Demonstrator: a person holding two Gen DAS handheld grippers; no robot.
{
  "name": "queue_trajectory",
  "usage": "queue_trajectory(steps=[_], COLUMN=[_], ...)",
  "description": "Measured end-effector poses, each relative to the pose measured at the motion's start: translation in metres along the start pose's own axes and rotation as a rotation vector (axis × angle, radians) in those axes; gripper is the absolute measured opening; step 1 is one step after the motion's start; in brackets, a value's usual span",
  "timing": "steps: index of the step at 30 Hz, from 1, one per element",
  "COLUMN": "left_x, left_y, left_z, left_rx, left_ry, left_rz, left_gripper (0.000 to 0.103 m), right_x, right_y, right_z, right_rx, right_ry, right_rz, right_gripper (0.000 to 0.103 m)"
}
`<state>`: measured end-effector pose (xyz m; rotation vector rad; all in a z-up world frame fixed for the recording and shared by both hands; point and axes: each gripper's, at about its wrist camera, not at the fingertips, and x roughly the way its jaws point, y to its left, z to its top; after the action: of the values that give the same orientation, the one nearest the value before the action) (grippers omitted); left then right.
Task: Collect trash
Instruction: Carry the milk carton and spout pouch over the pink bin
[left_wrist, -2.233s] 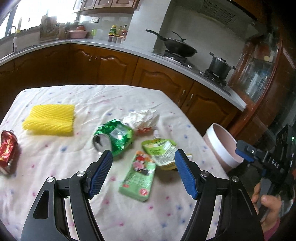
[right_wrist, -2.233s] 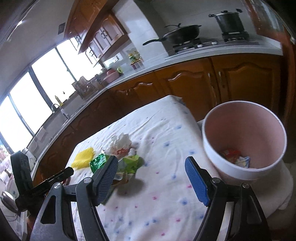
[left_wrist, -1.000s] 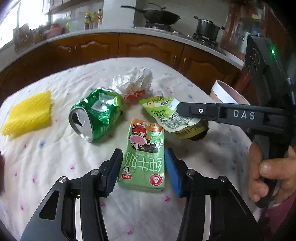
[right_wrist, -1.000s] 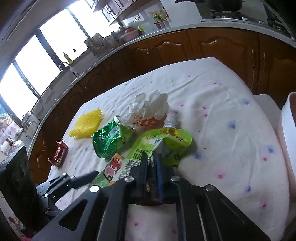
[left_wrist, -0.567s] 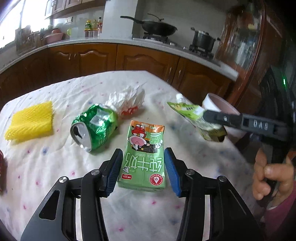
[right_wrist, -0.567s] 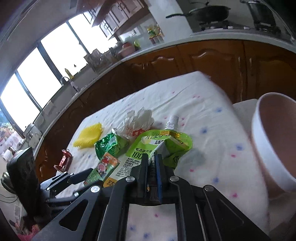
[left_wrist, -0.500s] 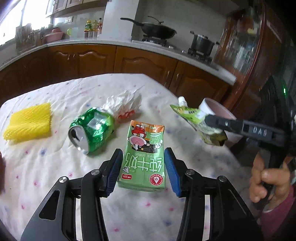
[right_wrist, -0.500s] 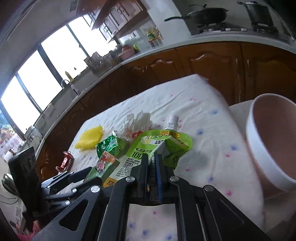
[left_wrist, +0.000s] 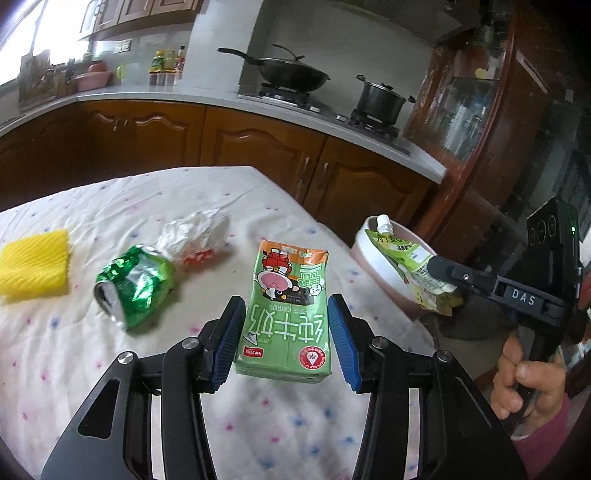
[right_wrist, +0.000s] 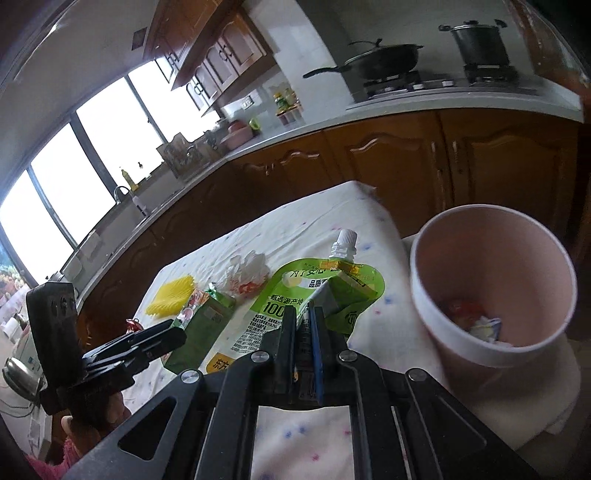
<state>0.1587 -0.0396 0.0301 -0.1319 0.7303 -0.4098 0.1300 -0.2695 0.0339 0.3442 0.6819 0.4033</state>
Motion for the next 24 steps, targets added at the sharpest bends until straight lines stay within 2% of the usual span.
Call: queue_trajectory(steps=[24], left_x=[0.025], left_y=[-0.079], left_z=[0.025], left_rx=[0.100], left_ry=[-0.004], left_rz=[-0.087], left_gripper=[0.046], right_x=[-0.064], right_y=[-0.071], right_z=[-0.003], right_rx=[0.103], right_ry=[-0.102], right_rz=[-0.097], right_gripper=[0.007])
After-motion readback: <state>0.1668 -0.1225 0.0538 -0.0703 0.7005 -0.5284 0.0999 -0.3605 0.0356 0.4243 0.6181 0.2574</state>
